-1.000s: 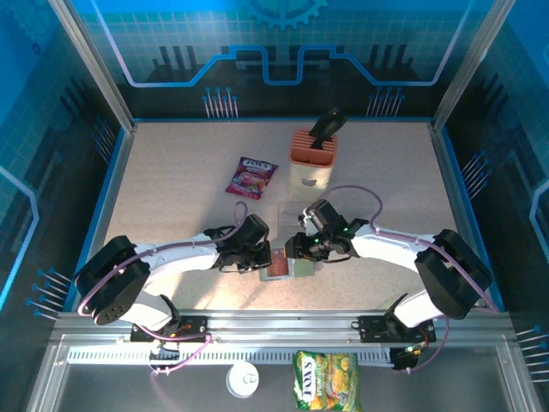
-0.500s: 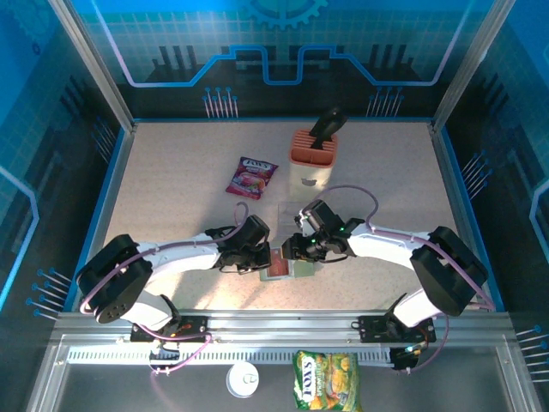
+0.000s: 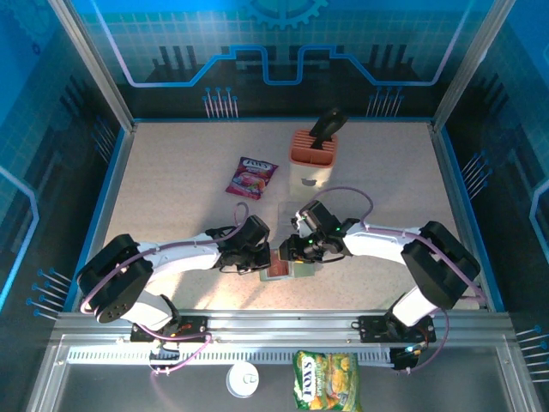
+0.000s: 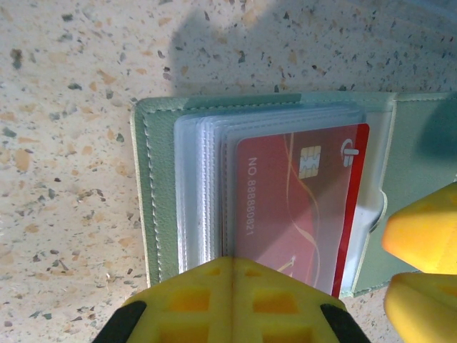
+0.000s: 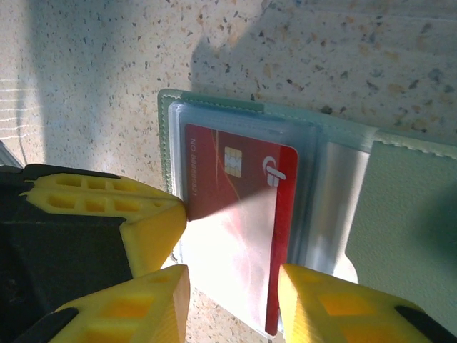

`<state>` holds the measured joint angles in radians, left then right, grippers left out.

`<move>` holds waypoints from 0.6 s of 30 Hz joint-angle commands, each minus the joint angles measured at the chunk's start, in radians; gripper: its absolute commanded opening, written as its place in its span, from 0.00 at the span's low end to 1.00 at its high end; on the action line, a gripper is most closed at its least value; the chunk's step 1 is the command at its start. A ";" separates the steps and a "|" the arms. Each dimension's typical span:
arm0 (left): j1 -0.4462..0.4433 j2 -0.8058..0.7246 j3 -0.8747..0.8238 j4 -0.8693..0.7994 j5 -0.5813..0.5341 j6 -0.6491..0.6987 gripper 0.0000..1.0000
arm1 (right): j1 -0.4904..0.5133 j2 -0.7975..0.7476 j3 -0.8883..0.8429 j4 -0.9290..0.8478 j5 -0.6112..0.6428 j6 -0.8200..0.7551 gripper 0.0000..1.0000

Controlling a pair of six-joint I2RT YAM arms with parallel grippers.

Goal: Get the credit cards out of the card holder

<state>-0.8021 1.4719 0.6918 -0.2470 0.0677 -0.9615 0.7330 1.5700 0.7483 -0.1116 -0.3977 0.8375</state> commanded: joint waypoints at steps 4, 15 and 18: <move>0.005 0.016 -0.019 -0.034 -0.011 0.019 0.00 | 0.015 0.046 0.030 0.046 -0.042 0.005 0.31; 0.007 0.013 -0.012 -0.040 -0.014 0.022 0.00 | 0.015 0.073 0.022 -0.003 0.010 -0.011 0.28; 0.007 0.014 -0.012 -0.041 -0.014 0.024 0.00 | 0.014 0.064 0.030 -0.044 0.041 -0.026 0.28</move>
<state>-0.8021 1.4719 0.6914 -0.2466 0.0677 -0.9607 0.7349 1.6337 0.7563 -0.0956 -0.4007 0.8341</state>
